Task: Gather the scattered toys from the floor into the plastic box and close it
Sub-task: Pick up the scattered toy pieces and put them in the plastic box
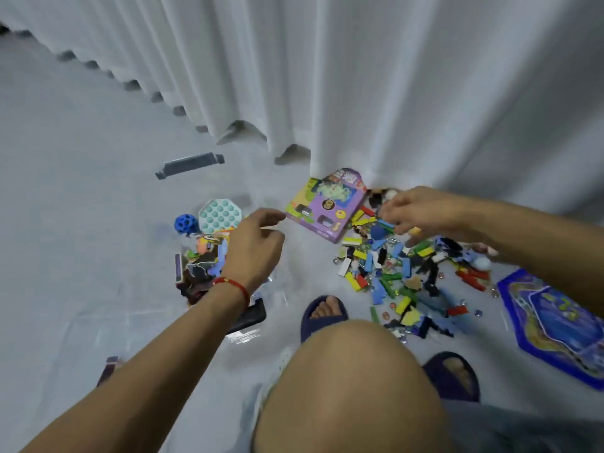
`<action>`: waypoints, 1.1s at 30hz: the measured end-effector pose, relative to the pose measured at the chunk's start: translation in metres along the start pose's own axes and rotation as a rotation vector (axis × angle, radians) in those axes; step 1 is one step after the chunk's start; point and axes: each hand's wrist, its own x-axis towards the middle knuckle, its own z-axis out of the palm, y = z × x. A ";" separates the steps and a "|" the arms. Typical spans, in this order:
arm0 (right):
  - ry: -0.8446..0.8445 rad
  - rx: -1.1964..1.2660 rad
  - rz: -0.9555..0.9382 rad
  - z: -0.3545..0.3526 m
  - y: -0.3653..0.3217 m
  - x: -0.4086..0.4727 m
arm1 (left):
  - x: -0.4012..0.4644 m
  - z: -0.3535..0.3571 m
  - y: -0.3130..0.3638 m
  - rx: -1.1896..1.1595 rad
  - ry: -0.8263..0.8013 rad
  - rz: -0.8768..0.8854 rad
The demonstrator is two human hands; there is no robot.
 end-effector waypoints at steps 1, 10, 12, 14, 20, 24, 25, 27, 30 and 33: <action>0.061 -0.068 0.041 -0.014 0.028 -0.002 | 0.001 0.021 0.006 0.027 -0.061 0.027; 0.155 -0.238 0.368 -0.040 0.249 0.019 | 0.034 0.205 0.005 0.402 -0.531 0.182; 0.186 -0.072 0.382 -0.034 0.274 0.037 | 0.048 0.237 0.000 0.457 -0.568 0.196; 0.246 -0.053 0.322 -0.031 0.293 0.063 | 0.062 0.267 -0.005 0.507 -0.578 0.226; 0.373 -0.501 0.031 -0.021 0.319 0.148 | 0.100 0.353 -0.027 0.583 -0.585 0.356; 0.374 -0.608 -0.009 -0.016 0.327 0.181 | 0.096 0.374 -0.047 0.541 -0.366 0.315; 0.427 -0.600 -0.045 -0.013 0.330 0.185 | 0.092 0.375 -0.054 0.520 -0.343 0.320; 0.545 -0.527 -0.151 -0.005 0.339 0.188 | 0.086 0.372 -0.068 0.493 -0.347 0.335; 0.668 -0.390 -0.220 0.004 0.353 0.189 | 0.086 0.367 -0.074 0.453 -0.371 0.337; 0.783 -0.157 -0.188 0.005 0.351 0.180 | 0.086 0.362 -0.062 0.349 -0.321 0.308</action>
